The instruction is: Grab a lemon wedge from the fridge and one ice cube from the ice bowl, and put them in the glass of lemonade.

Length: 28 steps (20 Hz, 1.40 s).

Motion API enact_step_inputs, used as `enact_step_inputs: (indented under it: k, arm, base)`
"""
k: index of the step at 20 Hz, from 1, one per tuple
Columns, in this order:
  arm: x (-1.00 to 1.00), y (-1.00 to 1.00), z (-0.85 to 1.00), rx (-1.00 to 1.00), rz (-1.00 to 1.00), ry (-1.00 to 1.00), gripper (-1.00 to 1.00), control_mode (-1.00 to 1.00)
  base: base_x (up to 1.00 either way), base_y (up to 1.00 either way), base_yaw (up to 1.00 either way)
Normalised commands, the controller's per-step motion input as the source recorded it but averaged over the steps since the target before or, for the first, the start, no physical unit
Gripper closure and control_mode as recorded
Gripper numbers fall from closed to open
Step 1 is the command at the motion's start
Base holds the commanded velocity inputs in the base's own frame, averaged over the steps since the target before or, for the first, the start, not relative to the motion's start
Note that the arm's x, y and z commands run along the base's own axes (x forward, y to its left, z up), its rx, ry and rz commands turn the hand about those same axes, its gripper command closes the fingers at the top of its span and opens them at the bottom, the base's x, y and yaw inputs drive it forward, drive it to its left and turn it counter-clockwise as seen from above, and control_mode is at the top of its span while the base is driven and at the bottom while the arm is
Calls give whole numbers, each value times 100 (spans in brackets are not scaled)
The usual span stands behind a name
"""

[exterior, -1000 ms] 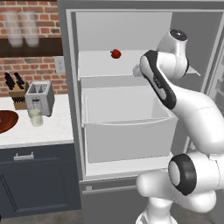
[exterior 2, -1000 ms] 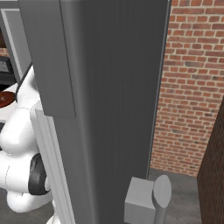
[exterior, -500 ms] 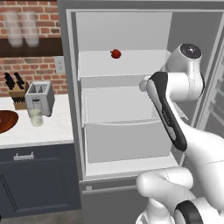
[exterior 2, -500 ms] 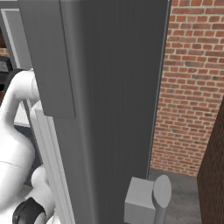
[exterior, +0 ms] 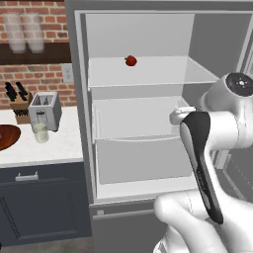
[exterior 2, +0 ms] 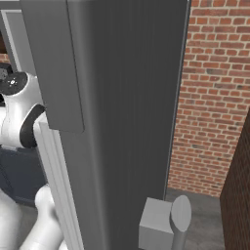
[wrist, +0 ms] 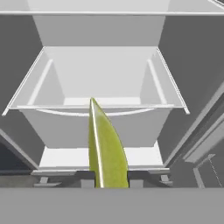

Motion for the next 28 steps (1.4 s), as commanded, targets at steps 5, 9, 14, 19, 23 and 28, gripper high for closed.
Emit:
enact_step_inputs:
  k: [5, 9, 14, 19, 23, 28]
  arm:
    - [-97, 16, -40, -5, -3, 0, 100, -100]
    - [-21, 11, -12, -2, 0, 0, 100, 100]
    - [0, 0, 0, 0, 0, 0, 100, 100]
    - [0, 0, 0, 0, 0, 0, 100, 100]
    - [0, 0, 0, 0, 0, 0, 100, 100]
    - [0, 0, 0, 0, 0, 0, 100, 100]
  base:
    - [0, 0, 0]
    - [-46, 54, 0]
    - [-13, 97, 0]
    - [1, 100, -2]
    - [30, 100, -8]
    - [53, 93, -14]
